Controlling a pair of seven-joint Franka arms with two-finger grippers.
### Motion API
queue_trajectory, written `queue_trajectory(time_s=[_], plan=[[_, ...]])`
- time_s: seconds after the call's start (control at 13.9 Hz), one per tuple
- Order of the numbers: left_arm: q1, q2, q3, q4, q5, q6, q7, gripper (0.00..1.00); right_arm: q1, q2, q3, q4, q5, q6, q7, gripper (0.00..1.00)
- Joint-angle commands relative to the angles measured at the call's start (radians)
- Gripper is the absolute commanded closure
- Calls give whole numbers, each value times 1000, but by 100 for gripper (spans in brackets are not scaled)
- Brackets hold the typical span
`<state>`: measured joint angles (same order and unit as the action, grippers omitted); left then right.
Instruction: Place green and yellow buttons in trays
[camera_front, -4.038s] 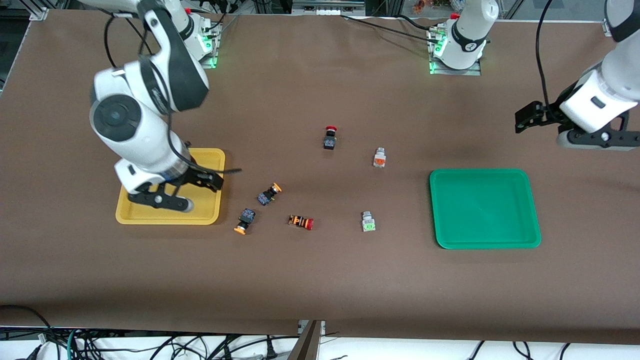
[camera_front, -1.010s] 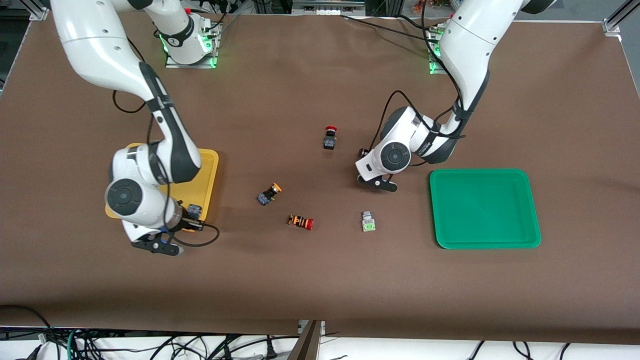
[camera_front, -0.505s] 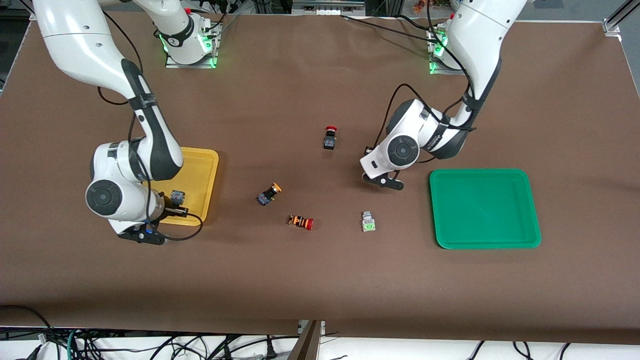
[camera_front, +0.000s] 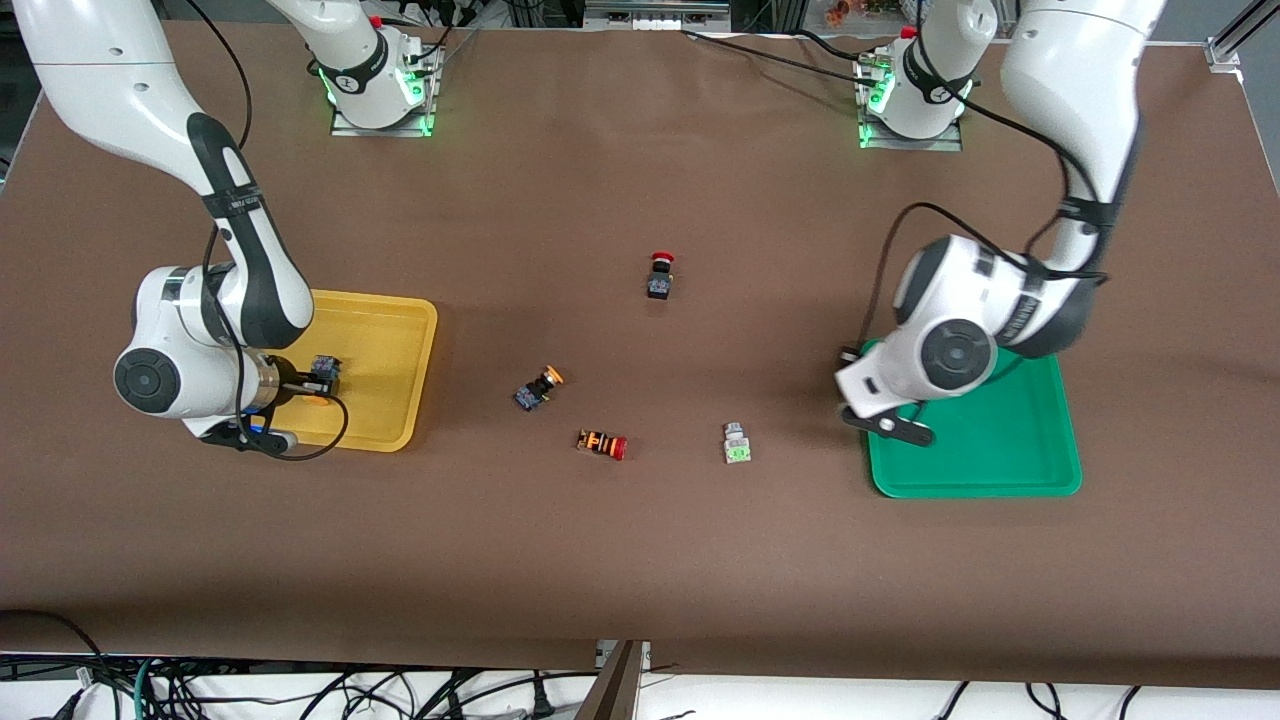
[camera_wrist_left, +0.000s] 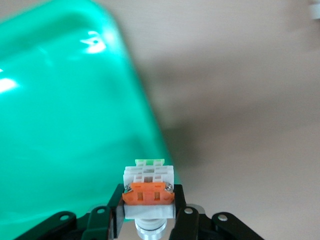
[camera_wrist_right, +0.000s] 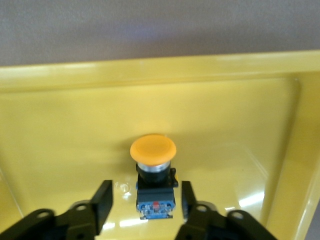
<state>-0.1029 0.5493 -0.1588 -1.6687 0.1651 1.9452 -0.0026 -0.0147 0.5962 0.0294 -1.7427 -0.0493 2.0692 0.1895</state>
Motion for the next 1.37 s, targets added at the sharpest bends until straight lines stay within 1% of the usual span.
queue_trajectory(time_s=[0.0, 0.14, 0.29, 0.36, 0.43, 0.65, 0.79, 0.94, 1.08, 1.23, 1.3], plan=[[92, 1, -11, 21, 54, -20, 166, 100, -14, -56, 12, -32, 20, -18, -13, 1], [124, 1, -10, 23, 54, -15, 226, 100, -8, -91, 30, -8, 25, -18, 16, 1], [163, 12, -10, 23, 56, -6, 251, 100, -8, -99, 99, 27, 25, -18, 135, 1], [170, 29, -11, 23, 54, 1, 260, 100, -4, -99, 136, 43, 23, -8, 218, 1], [170, 34, -12, 23, 54, 9, 260, 100, 13, -98, 159, 49, 17, -1, 305, 1], [175, 35, -12, 20, 54, 12, 262, 100, 145, -72, 159, 65, 9, 81, 512, 1], [175, 35, -12, 17, 42, 11, 262, 100, 202, -36, 159, 66, 8, 150, 638, 1], [177, 55, -13, 18, 36, 18, 262, 100, 235, -9, 159, 65, 8, 213, 737, 1], [184, 67, -13, 3, 33, 53, 260, 100, 268, 0, 158, 66, 8, 235, 825, 1], [195, 83, -18, 3, 33, 54, 263, 100, 288, 16, 158, 69, 8, 245, 916, 2], [207, 89, -21, 3, 33, 54, 266, 100, 295, 26, 156, 74, 8, 279, 973, 2]])
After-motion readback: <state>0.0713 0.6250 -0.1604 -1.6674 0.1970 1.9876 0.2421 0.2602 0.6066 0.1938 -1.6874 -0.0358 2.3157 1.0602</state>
